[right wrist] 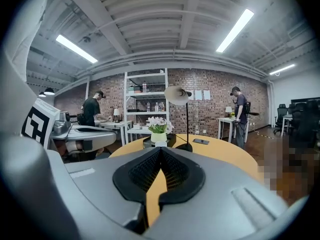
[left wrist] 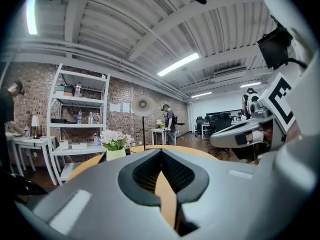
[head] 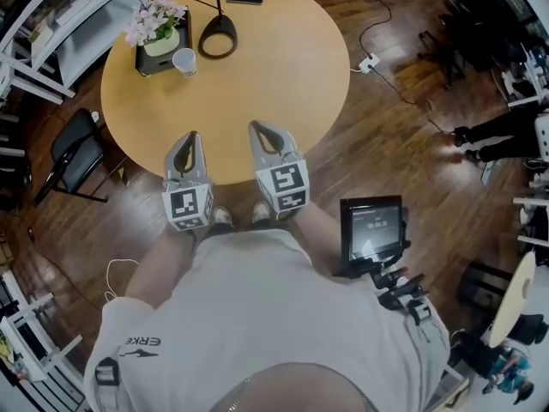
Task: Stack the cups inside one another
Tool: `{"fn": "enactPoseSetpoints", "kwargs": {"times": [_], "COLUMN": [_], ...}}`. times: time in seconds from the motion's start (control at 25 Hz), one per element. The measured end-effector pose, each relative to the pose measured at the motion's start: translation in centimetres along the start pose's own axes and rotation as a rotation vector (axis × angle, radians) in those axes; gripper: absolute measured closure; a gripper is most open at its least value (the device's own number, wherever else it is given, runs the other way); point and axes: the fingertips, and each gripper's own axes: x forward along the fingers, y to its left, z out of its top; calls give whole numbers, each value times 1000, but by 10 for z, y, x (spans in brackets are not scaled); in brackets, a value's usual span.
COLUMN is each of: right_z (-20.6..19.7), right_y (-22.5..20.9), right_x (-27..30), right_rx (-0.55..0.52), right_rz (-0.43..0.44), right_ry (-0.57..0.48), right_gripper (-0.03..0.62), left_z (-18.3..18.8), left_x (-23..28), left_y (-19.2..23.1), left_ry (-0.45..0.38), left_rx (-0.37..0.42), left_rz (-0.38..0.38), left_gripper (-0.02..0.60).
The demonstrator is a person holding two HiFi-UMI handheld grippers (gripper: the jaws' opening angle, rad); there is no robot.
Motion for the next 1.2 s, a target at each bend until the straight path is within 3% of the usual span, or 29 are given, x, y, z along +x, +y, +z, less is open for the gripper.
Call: {"fn": "enactPoseSetpoints", "kwargs": {"times": [0.52, 1.2], "right_z": [13, 11], "right_y": [22, 47], "right_x": [-23, -27], "right_rx": [-7, -9], "right_rz": [-62, -54], "right_ry": [-24, -23], "right_gripper": [580, 582], "left_z": [9, 4], "left_x": [-26, -43], "left_y": [14, 25], "left_ry": [-51, -43], "left_rx": [-15, -24], "left_rz": [-52, -53], "left_gripper": [580, 580]}}
